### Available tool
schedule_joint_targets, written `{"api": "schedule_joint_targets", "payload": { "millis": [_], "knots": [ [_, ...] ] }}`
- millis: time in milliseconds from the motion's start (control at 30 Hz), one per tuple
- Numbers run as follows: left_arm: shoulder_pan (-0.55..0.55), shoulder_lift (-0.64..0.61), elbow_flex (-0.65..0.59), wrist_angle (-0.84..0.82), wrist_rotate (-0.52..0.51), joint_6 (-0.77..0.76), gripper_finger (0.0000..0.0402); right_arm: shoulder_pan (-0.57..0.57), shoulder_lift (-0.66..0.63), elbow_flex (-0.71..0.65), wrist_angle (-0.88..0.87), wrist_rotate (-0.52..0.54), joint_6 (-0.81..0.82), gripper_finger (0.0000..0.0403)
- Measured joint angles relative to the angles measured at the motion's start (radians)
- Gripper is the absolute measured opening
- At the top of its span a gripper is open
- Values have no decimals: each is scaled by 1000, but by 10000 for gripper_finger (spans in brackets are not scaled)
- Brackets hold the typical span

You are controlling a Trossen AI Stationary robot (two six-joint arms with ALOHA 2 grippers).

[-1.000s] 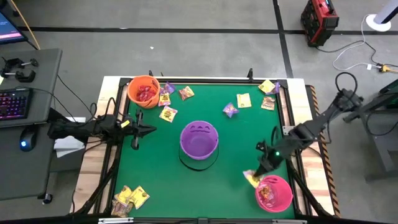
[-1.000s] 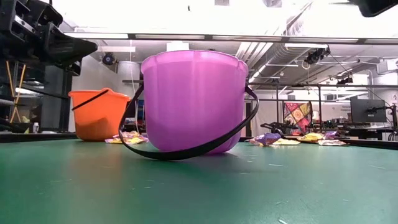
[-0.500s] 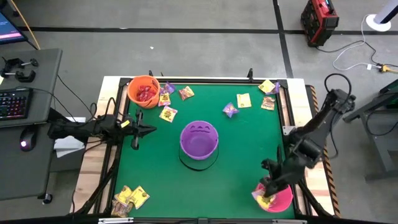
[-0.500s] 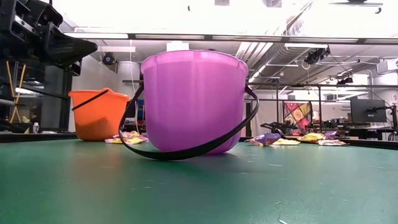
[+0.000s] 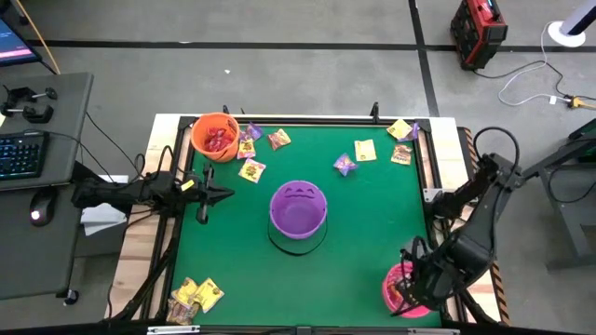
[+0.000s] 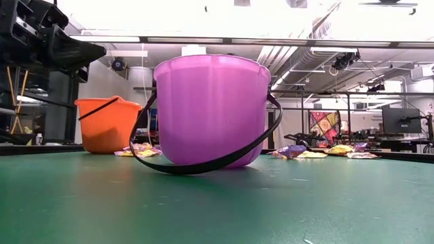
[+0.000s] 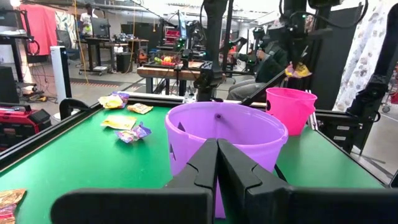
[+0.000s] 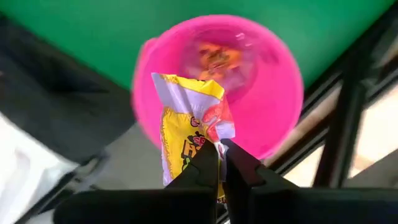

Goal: Sort candy by brand, put in halloween buckets
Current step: Put the yellow candy into the pink bucket

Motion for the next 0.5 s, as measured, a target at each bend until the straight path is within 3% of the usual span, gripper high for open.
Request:
{"api": "schedule_joint_targets", "payload": {
  "millis": [167, 267, 500],
  "knots": [
    [0, 0, 0, 0, 0, 0, 0, -5, 4, -39, -56, -104, 28, 0],
    [0, 0, 0, 0, 0, 0, 0, -4, 4, -40, -79, -110, 58, 12],
    [0, 0, 0, 0, 0, -1, 0, -16, 4, -40, -75, -35, 76, 101]
  ]
}}
